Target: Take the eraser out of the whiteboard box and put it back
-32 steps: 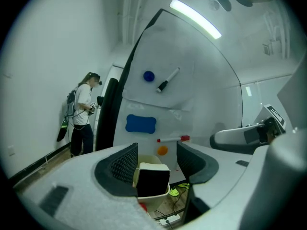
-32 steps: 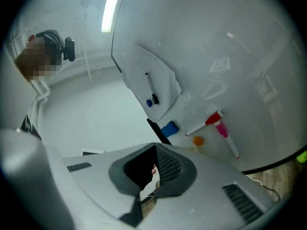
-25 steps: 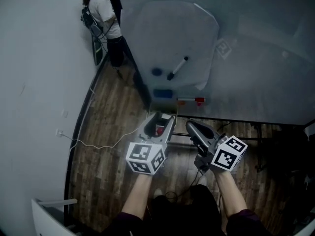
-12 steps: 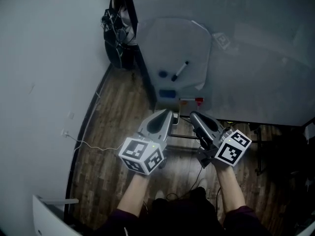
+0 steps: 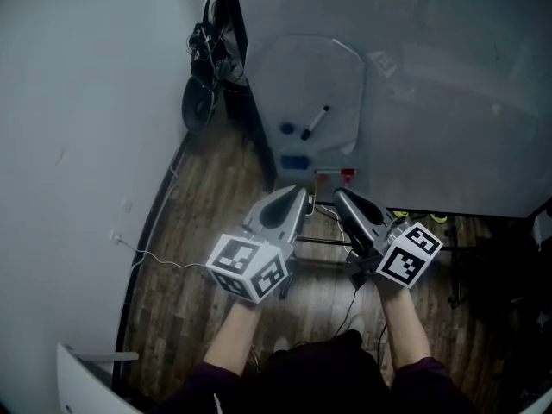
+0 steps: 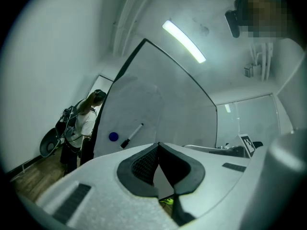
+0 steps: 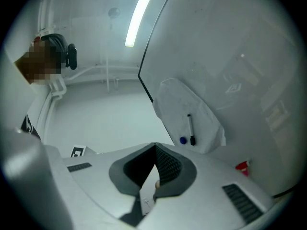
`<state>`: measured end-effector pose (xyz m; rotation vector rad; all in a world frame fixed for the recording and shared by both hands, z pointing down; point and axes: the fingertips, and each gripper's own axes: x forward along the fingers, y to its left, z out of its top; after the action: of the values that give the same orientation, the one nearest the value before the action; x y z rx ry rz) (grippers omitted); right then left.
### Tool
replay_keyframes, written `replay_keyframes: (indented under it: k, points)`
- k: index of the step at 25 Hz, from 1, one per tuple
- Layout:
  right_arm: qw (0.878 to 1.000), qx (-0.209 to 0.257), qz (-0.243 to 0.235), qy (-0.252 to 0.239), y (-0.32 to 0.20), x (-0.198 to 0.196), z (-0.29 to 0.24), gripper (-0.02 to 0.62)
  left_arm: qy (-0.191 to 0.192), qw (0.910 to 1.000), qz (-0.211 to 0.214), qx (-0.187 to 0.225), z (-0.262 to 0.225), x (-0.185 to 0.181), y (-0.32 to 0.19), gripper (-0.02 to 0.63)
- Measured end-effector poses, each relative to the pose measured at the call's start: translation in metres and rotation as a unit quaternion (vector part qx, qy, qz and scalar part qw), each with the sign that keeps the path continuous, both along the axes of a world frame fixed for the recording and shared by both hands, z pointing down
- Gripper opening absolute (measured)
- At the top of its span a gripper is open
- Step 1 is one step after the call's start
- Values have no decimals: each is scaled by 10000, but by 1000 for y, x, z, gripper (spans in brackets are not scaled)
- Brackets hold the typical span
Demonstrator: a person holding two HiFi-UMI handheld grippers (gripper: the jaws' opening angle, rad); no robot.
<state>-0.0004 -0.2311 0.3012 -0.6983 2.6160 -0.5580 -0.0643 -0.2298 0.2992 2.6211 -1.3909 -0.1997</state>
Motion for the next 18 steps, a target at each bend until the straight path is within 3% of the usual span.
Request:
replay_keyframes:
  k: [18]
  points:
    - [10000, -79, -32, -43, 15, 3, 4, 3, 34, 10000, -31, -71, 5, 0, 12, 6]
